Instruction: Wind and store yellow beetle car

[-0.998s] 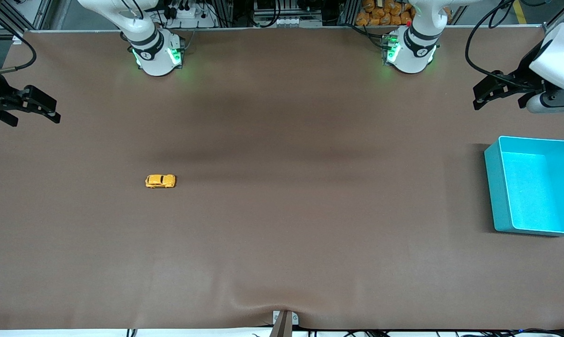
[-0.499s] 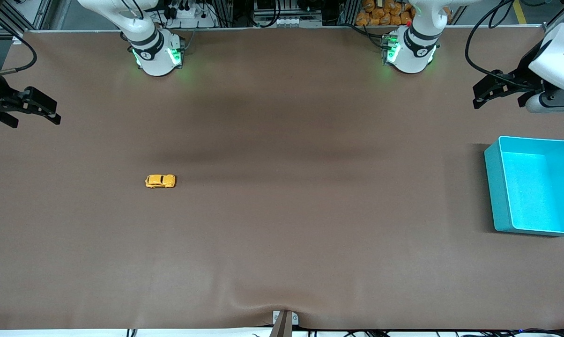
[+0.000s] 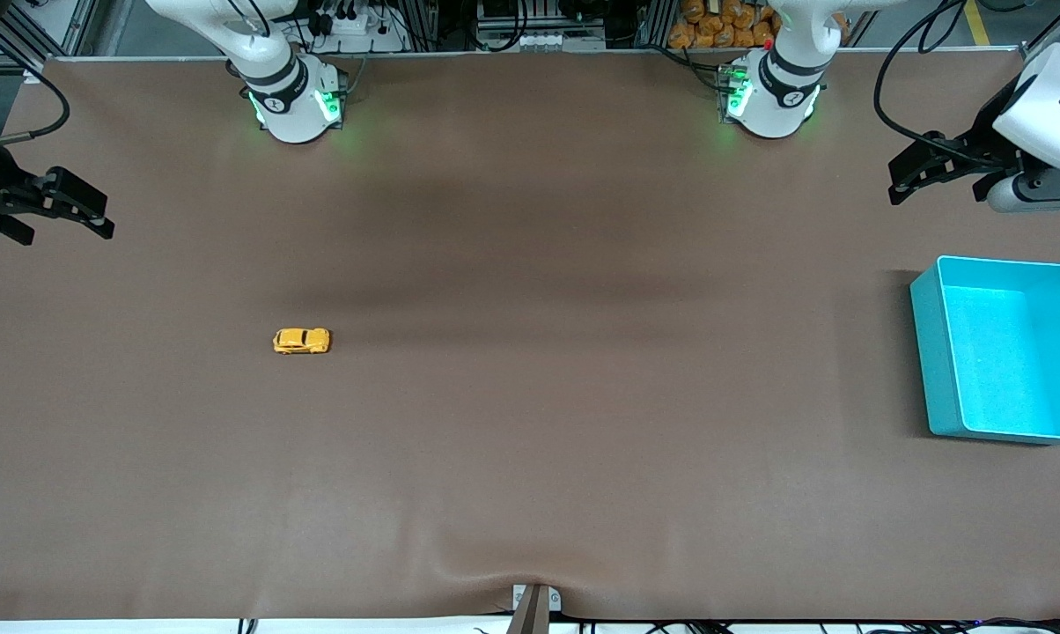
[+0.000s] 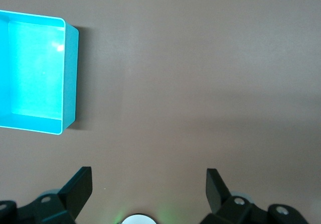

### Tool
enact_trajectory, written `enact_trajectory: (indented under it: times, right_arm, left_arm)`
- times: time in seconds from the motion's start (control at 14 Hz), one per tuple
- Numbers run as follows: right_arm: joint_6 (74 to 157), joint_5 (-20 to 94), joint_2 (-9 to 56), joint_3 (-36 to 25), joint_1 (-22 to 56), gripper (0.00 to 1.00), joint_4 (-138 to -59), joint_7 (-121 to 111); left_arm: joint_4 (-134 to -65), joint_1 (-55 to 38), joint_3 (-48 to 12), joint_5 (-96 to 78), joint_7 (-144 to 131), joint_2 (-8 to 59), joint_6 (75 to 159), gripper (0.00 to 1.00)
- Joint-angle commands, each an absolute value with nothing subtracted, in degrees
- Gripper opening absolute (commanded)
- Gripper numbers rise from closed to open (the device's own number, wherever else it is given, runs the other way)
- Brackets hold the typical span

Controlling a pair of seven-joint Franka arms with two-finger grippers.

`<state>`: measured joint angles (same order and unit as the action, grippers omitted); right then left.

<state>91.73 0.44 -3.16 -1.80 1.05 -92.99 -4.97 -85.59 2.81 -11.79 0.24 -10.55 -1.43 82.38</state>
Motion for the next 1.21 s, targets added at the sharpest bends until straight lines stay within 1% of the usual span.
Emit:
enact_trajectory:
  times: [0.0,0.57,0.78,1.14]
  right_arm:
    - [92.1,0.6,-3.5,-1.1,0.4,1.0,-93.2,-4.8]
    - [90.1,0.7,-4.1,-0.9,1.3,1.0,-92.9,-4.4]
    - [87.2,0.7,-5.3,-0.8,2.6,1.0,-93.0,-4.2]
    - [88.3,0.7,-4.4,-0.8,2.8,1.0,-93.5,-4.2]
  left_arm:
    - [-85.3,3.0,-11.9,-0.8,-10.9,-2.0,81.6,1.0]
    - [-85.3,3.1,-11.8,-0.9,-10.9,-1.9,81.7,1.0]
    - [-85.3,3.1,-11.8,-0.9,-10.9,-1.9,81.7,1.0]
    - [-85.3,3.1,-11.8,-0.9,-10.9,-1.8,81.7,1.0]
